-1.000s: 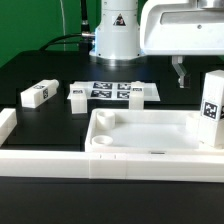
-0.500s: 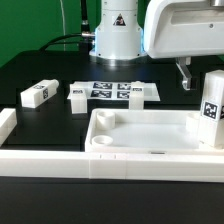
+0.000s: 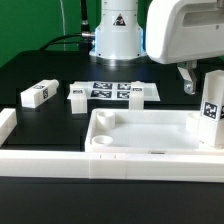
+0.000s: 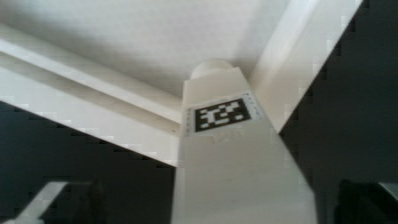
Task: Assemble desk
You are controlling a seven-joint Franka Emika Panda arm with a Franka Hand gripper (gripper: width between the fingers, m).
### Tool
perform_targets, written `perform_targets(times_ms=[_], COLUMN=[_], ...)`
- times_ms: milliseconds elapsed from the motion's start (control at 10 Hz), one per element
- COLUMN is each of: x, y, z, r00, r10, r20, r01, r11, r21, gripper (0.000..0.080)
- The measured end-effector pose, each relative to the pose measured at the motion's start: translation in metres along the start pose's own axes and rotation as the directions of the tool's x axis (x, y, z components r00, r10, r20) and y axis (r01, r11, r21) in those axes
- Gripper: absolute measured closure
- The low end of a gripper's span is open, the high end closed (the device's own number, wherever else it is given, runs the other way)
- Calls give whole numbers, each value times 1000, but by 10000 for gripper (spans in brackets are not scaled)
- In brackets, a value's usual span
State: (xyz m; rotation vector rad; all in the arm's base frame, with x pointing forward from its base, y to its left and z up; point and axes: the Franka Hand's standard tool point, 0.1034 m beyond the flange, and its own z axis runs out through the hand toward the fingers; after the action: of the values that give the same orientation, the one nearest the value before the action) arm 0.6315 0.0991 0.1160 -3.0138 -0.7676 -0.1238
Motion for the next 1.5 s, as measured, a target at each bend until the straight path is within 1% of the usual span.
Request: perform_targets(times_ms=[100,200,300,400,500,800,900,1100,1200,1300,1500], x=[-1,-2,-1,-1,-2,-1,-1,-1,-1,-1,-2], y=[0,1,1,1,1,0,0,-1,-1,-2,-1], z=[1,2,2,2,2,2,2,2,2,2,4], r00=[1000,1000,1000,1000,1000,999,991,966,945,901,794], r10=[-15,-15,-14,-14,-11,40,134,259,328,433,607], r20=[2,3,3,3,3,2,2,3,3,6,12], r01=[15,15,14,14,11,-40,-134,-259,-328,-433,-607], r11=[1000,1000,1000,1000,1000,999,991,966,945,901,794], r21=[1,1,1,1,2,4,5,7,8,18,21], gripper=[150,259,395,395,511,511,511,511,511,511,511])
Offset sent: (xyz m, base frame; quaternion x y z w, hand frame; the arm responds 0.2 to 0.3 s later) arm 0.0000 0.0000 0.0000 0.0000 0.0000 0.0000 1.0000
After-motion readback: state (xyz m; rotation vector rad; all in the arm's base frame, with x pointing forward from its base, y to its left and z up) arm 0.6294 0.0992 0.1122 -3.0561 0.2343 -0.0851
